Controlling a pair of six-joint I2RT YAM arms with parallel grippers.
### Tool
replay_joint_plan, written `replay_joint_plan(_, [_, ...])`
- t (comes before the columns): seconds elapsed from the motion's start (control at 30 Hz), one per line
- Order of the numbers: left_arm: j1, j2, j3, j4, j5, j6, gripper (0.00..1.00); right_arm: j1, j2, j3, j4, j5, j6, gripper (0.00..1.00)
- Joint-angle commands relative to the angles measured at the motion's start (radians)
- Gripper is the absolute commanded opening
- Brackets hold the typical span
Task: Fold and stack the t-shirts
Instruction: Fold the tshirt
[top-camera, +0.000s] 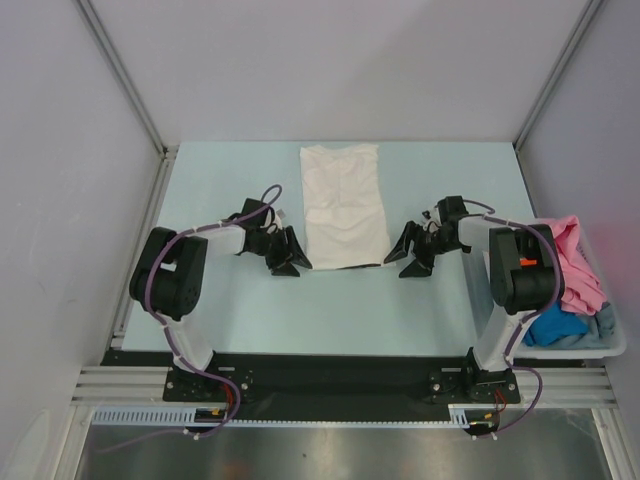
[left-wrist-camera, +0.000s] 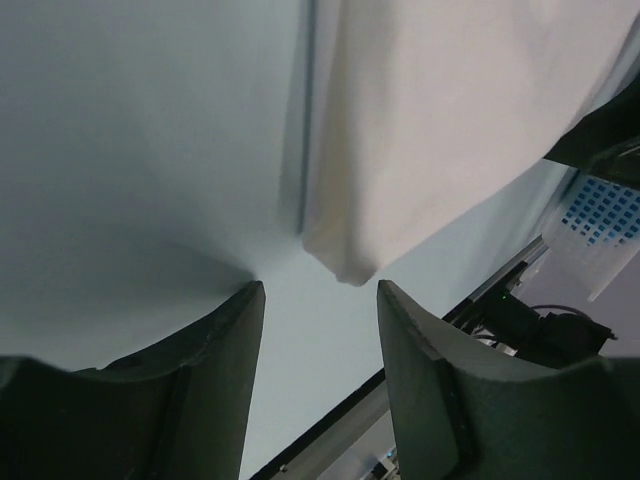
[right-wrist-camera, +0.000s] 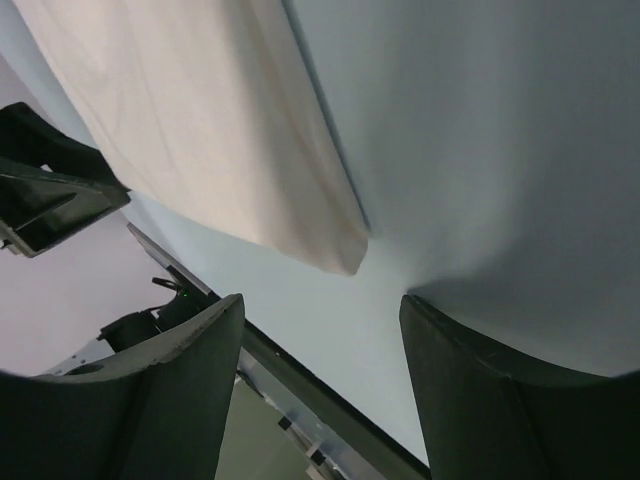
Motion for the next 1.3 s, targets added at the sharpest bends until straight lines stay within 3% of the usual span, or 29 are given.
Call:
replay_joint_plan(0.0, [-0.002,-0.001,-0.046,0.119,0.01,-0.137,0.54,0.0,-0.011,-0.024,0.11,-0.028,0.018,0.7])
replay_joint_plan(0.2, [-0.002,0.005,-0.049,0.05,-0.09,-0.151,0.6,0.0,0.026,-0.047,0.17,-0.031,0.064,0.68])
replay_joint_plan(0.6, [-0.002,0.092,-0.062,0.092,-0.071,-0.203,0.56,0.0,0.067,-0.011,0.173,-0.002,0.078,0.56])
replay_joint_plan(0.97, [-0.002,0.135,-0.083,0.142,-0.061,-0.243,0.48,0.0,0.079,-0.024,0.201,0.009,0.084,0.53])
replay_joint_plan(1.13, [-0.002,0.158,-0.085,0.141,-0.051,-0.248,0.31,0.0,0.09,-0.018,0.202,0.012,0.082,0.47])
replay_joint_plan(1.23, [-0.002,0.17,-0.086,0.132,-0.064,-0.231,0.17,0.0,0.101,-0.02,0.213,0.013,0.085,0.34])
replay_joint_plan(1.27, [-0.002,0.173,-0.088,0.13,-0.071,-0.219,0.12,0.001,0.101,-0.021,0.214,0.016,0.082,0.26])
